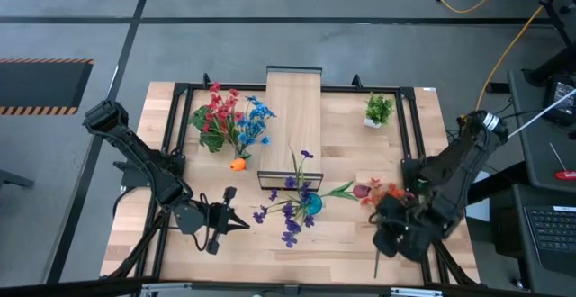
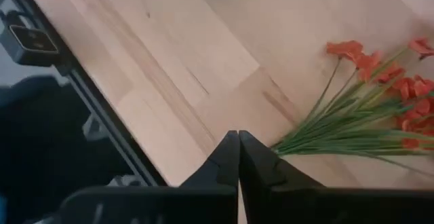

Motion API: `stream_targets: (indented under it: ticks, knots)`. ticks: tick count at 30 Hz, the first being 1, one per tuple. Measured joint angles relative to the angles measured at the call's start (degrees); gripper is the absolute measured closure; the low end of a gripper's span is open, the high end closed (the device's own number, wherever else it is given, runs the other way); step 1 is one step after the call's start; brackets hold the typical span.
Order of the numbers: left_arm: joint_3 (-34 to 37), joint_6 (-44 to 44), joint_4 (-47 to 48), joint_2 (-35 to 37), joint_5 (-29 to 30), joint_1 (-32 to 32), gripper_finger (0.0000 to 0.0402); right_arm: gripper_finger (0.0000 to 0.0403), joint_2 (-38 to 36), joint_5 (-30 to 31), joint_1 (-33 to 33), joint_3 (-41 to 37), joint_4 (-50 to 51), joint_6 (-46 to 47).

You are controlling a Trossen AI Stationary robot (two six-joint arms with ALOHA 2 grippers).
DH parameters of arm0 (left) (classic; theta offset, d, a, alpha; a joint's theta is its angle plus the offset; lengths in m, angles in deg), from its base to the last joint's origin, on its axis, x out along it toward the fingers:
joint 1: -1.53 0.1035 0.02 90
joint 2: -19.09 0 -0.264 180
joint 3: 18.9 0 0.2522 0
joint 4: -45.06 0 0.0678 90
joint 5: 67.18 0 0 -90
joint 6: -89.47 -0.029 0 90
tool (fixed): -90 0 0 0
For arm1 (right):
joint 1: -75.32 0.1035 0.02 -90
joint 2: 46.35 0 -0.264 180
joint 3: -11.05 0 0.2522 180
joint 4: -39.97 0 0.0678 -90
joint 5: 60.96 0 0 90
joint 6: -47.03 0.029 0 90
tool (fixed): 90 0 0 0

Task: Pick and place flowers into a vace then onto a shelf
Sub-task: Put the orange flowers into the blue vase

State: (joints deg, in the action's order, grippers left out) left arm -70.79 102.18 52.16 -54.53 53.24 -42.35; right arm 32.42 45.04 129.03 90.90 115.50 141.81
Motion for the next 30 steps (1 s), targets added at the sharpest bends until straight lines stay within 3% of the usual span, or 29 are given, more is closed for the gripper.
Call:
stream_targets:
  ticks: [5,10,23,30]
  knots:
    - [0.0,0.0,0.91,0.01,0.0,0.0,0.0399,0.0397,4.94,5.89,5.3,4.19,4.18,10.41]
    - [0.0,-0.02,0.97,0.0,-0.02,0.0,0.0394,0.0396,7.46,6.32,7.77,3.76,6.01,19.9]
    - [0.0,-0.83,1.19,0.0,0.0,0.0,0.0399,0.0394,13.34,6.4,8.0,3.64,6.48,20.61]
    - [0.0,-1.44,1.17,0.0,0.0,0.0,0.0398,0.0328,15.53,6.42,8.0,3.62,5.97,20.9]
